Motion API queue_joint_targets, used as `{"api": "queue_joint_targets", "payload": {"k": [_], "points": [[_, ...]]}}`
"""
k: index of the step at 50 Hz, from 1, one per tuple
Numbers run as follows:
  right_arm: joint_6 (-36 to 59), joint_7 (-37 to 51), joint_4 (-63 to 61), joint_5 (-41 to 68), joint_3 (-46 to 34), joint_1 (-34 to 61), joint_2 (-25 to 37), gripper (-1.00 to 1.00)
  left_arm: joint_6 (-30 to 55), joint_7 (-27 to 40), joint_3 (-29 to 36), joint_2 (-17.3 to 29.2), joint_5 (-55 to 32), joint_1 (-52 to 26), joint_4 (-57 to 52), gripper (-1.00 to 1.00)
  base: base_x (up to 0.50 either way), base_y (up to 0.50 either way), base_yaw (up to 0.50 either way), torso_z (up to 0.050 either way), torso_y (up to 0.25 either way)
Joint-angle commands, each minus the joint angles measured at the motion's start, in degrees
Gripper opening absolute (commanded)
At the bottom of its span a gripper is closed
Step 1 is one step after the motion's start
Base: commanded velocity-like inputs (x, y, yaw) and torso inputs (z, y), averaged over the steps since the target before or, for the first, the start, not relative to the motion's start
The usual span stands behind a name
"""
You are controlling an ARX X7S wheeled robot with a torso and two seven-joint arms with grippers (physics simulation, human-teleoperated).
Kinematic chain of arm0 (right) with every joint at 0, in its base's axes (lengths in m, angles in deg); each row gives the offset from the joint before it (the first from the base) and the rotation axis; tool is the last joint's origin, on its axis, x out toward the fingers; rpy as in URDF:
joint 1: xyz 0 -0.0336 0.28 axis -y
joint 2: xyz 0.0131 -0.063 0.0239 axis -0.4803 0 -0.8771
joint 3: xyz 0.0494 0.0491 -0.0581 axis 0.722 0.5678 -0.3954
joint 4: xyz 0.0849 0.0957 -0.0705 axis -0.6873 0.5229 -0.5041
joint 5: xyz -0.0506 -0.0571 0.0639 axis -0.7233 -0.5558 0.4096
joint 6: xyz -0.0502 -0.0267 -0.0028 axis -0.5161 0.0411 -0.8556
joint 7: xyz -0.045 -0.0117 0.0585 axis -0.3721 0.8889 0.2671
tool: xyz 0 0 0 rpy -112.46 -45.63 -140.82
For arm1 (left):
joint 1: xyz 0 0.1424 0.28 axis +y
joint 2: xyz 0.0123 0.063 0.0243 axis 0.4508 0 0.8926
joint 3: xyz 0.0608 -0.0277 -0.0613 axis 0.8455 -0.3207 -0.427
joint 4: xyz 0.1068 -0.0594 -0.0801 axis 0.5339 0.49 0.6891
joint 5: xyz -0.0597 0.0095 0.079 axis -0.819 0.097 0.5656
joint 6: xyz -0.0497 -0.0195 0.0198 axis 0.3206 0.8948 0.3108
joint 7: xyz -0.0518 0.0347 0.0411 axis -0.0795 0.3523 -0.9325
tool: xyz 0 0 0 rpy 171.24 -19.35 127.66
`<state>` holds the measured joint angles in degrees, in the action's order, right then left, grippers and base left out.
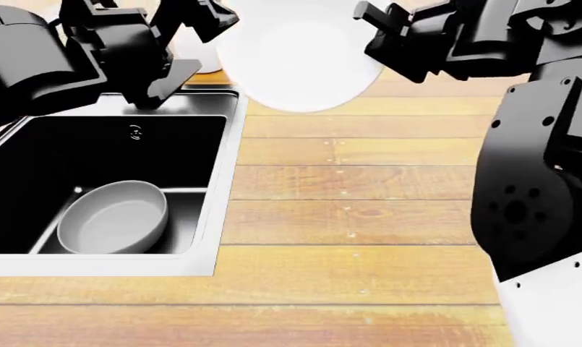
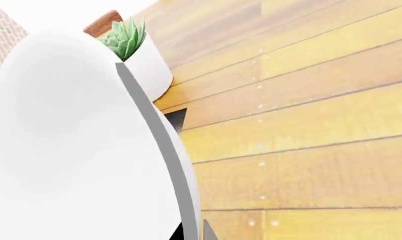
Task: Stack the bowls in the sink.
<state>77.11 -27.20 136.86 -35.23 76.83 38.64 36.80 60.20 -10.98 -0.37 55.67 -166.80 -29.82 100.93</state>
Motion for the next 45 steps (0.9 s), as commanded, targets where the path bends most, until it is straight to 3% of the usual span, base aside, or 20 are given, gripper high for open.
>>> {"api": "queue_joint_targets", "payload": {"k": [1,9,18,25,26,39,40,45], "points": [[6.2,2.4,-8.2,8.4,-2.1,-2.1,-0.2,-1.00,0.9,-3.8,1.4,-2.2,2.9,0.0,4.9,1.00,0.00,0.00,0.00,0.000,0.000],[6.1,24.2,-9.2,38.4,-6.6,-4.7,4.3,-1.00,1.4,-4.9,2.2,-3.0,4.0,0.0,6.8,1.00,0.00,0.00,0.00,0.000,0.000],[6.0,36.4,-9.9,55.8,-9.4,-6.1,6.0,-1.00,1.9,-6.8,2.9,-4.3,4.9,0.3,9.1,1.00,0.00,0.00,0.00,0.000,0.000],[5.5,40.4,-10.0,62.6,-11.3,-6.7,6.7,-1.00,2.2,-7.4,3.1,-4.9,5.1,0.5,10.3,1.00,0.00,0.00,0.00,0.000,0.000],[5.4,40.5,-9.9,63.0,-11.6,-6.7,6.8,-1.00,1.8,-6.6,3.2,-4.7,5.2,0.6,10.1,-1.00,0.00,0.00,0.00,0.000,0.000],[4.4,41.4,-9.1,66.0,-13.7,-6.5,7.3,-1.00,1.3,-5.1,2.9,-4.0,5.4,0.3,8.7,-1.00,0.00,0.00,0.00,0.000,0.000],[4.4,41.4,-9.3,66.2,-13.9,-6.6,7.3,1.00,1.3,-5.1,2.9,-4.0,5.4,0.2,8.8,-1.00,0.00,0.00,0.00,0.000,0.000],[4.2,41.4,-9.2,67.2,-14.8,-6.9,7.5,1.00,1.1,-4.7,2.8,-3.9,5.4,0.3,8.6,-1.00,0.00,0.00,0.00,0.000,0.000]]}}
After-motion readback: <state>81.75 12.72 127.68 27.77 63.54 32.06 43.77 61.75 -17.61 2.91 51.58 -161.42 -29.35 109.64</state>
